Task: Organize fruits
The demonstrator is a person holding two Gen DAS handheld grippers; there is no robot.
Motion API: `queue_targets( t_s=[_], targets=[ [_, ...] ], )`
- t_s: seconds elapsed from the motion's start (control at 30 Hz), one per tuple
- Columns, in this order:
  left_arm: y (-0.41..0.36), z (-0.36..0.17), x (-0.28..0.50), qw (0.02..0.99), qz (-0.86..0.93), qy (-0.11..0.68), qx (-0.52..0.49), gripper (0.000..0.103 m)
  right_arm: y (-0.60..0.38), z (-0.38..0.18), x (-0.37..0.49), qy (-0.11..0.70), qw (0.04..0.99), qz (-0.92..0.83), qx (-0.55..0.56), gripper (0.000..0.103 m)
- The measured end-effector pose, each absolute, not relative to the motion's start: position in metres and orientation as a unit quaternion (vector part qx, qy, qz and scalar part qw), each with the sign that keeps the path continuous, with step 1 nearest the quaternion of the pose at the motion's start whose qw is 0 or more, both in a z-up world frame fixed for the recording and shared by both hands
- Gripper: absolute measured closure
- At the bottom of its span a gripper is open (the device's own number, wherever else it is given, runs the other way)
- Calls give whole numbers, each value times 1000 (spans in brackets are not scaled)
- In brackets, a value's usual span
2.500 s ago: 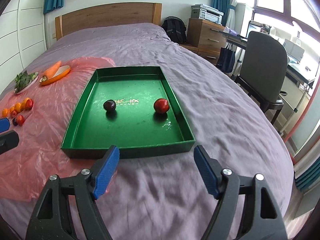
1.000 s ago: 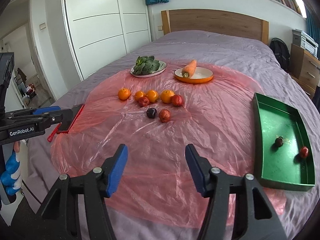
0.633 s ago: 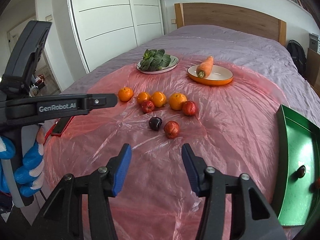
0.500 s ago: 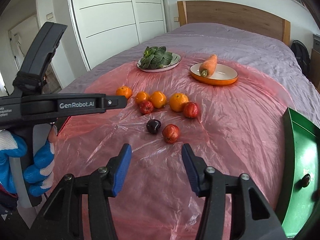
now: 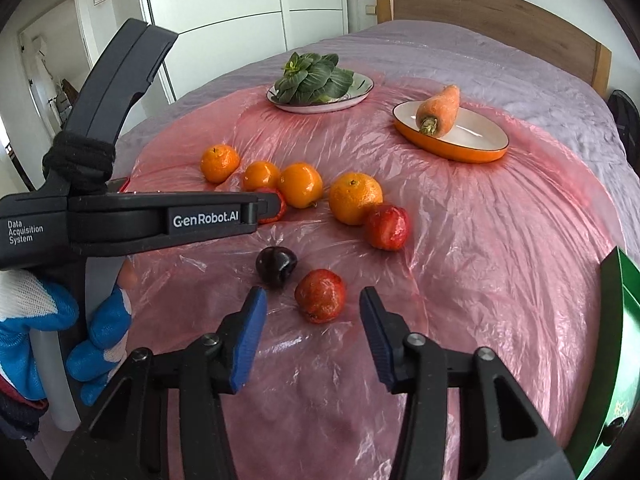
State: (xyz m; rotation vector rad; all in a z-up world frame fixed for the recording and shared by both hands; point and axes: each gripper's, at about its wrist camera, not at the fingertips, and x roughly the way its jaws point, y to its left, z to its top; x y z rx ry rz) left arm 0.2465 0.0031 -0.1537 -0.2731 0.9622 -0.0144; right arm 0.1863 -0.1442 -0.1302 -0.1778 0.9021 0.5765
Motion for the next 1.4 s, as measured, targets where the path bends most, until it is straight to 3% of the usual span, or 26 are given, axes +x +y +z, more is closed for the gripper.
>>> queue_targets(
  t_s=[0.03,0.17,0.33,1.4],
  targets=[
    [3,-156,248,877,-6,462,-131,72,-142,-134,189,434,853,275,-91,19],
    [4,-164,254,874,-2,467,-136,75,-138,-144,196,443,845,279,-109,22],
    [6,-169,254,876,-7,462,-137,75,-134,-154,201,449,838,285,-118,47],
    [2,-132,204,916,-56,379,-114,81,-163,-140,175,422,867,261,-34,49]
  ],
)
